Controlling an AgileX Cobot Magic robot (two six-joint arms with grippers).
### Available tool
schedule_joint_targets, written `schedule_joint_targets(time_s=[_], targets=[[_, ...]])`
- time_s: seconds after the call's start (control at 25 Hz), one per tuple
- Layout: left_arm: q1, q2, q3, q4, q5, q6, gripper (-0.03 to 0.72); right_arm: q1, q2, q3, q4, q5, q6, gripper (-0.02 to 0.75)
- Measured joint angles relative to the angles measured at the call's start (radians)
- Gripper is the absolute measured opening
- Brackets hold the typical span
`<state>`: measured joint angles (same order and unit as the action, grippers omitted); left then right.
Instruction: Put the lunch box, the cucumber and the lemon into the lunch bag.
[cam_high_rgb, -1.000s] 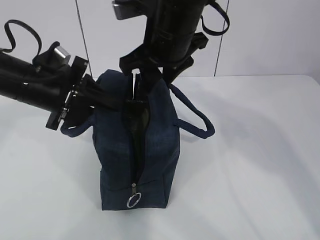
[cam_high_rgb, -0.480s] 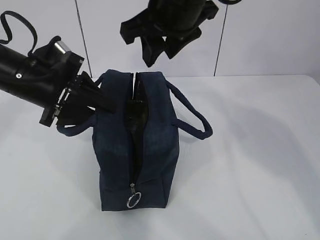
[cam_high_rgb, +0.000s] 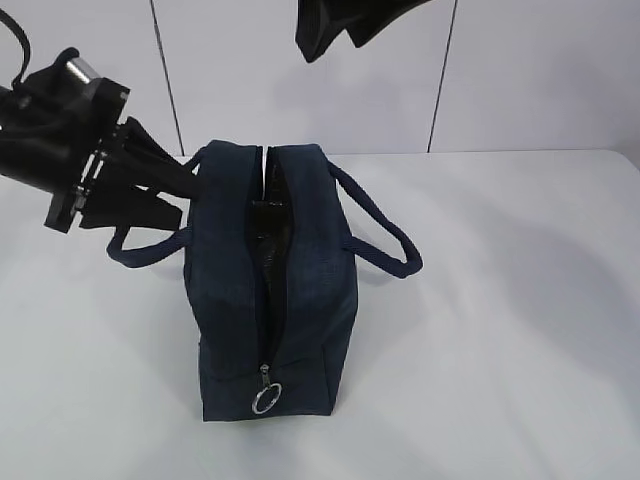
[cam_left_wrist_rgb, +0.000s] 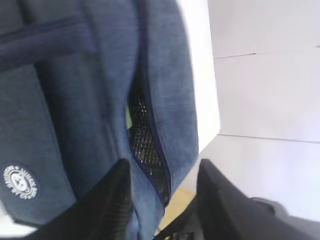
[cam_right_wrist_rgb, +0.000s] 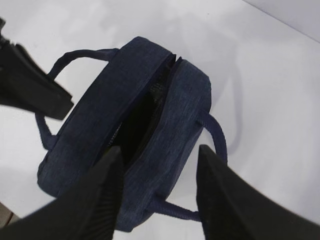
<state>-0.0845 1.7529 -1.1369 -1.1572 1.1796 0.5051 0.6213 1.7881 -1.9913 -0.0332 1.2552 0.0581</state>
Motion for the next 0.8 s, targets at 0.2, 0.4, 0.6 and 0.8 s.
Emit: schedule_joint_targets(time_s=[0.2,0.4,0.6,0.8], targets=[[0.0,-0.038,-0.041,0.001,0.0,-0.011,0.317,0.0,-0.046,0.038,0.033,0.0,-0.02,0.347],[0.0,-0.133,-0.056,0.138,0.008,-0.04,0.307,0.0,-0.137,0.144,0.033,0.0,-0.03,0.347],[-0.002,-0.253,-0.056,0.312,0.023,-0.086,0.305,0.0,-0.239,0.216,0.033,0.002,-0.032,0.347],[-0.069,-0.394,-0.056,0.478,0.034,-0.161,0.3,0.0,-0.3,0.227,0.038,0.004,-0.032,0.347]])
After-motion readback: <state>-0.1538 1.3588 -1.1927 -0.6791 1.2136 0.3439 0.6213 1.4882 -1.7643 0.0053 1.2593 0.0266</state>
